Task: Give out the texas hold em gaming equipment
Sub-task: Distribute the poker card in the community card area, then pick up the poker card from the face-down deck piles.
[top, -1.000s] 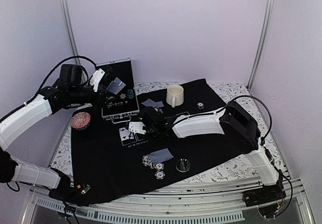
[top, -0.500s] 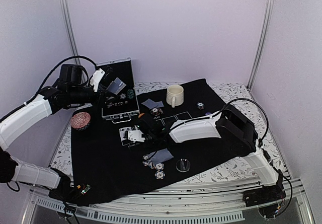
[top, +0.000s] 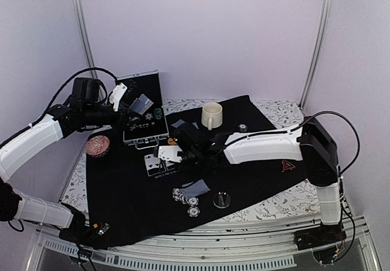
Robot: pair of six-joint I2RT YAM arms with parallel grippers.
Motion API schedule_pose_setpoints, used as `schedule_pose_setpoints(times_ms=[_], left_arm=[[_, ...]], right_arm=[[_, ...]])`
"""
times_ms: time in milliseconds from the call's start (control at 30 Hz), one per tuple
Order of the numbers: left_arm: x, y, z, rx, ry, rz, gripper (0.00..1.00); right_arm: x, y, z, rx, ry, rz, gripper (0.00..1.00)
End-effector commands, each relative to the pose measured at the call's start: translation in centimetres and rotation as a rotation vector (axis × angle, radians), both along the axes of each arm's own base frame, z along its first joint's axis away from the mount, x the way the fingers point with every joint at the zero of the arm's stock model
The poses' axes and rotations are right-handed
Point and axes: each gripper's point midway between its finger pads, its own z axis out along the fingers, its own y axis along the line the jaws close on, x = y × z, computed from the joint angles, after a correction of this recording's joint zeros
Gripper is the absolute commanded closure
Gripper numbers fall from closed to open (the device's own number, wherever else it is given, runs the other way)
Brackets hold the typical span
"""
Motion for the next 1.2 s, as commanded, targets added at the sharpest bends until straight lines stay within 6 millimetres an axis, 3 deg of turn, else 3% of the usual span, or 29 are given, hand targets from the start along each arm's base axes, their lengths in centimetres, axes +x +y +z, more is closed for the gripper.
schedule_pose_setpoints(times_ms=[0, 33, 100, 133, 233, 400, 500, 600, 767, 933, 1167], left_arm=[[-0.2, -0.6, 1.1, -0.031, -0.029, -0.053, 0.7], [-0.4, -0.9, 0.9, -0.035, -0.024, -0.072, 0.7], [-1.0, -1.6, 0.7, -0.047, -0.01, -0.12, 0.7], [-1.5, -2.0, 0.7, -0.055, -0.006, -0.152, 0.7], [-3.1, -3.6, 0.6, -0.065, 0.004, -0.25, 0.7], [-5.8, -5.9, -0.4, -0.022, 0.006, -0.384, 0.7], [-7.8, -7.2, -1.1, 0.003, 0.018, -0.466, 0.7], [-9.0, -8.0, -1.8, 0.037, 0.025, -0.506, 0.7], [-9.8, -8.7, -2.2, 0.06, 0.031, -0.534, 0.7], [-10.1, -9.0, -2.8, 0.077, 0.054, -0.55, 0.71], [-10.3, -9.1, -3.1, 0.086, 0.059, -0.553, 0.71]], right_arm=[[-2.6, -0.5, 11.5, 0.328, 0.017, 0.052, 0.22], [-3.4, -1.0, 13.7, 0.394, 0.042, 0.085, 0.16], [-4.1, -2.2, 15.4, 0.482, 0.115, 0.107, 0.0], [-4.4, -3.2, 17.4, 0.541, 0.138, 0.12, 0.01], [-4.7, -5.3, 20.7, 0.692, 0.231, 0.12, 0.01], [-7.9, -6.1, 26.5, 0.856, 0.265, 0.273, 0.01], [-8.7, -6.2, 28.2, 0.889, 0.262, 0.317, 0.01], [-7.1, -5.9, 27.5, 0.864, 0.256, 0.242, 0.01], [-5.9, -3.8, 24.2, 0.792, 0.342, 0.197, 0.01], [-6.2, -1.7, 23.3, 0.775, 0.397, 0.262, 0.01], [-7.2, -0.6, 21.9, 0.729, 0.408, 0.368, 0.0]])
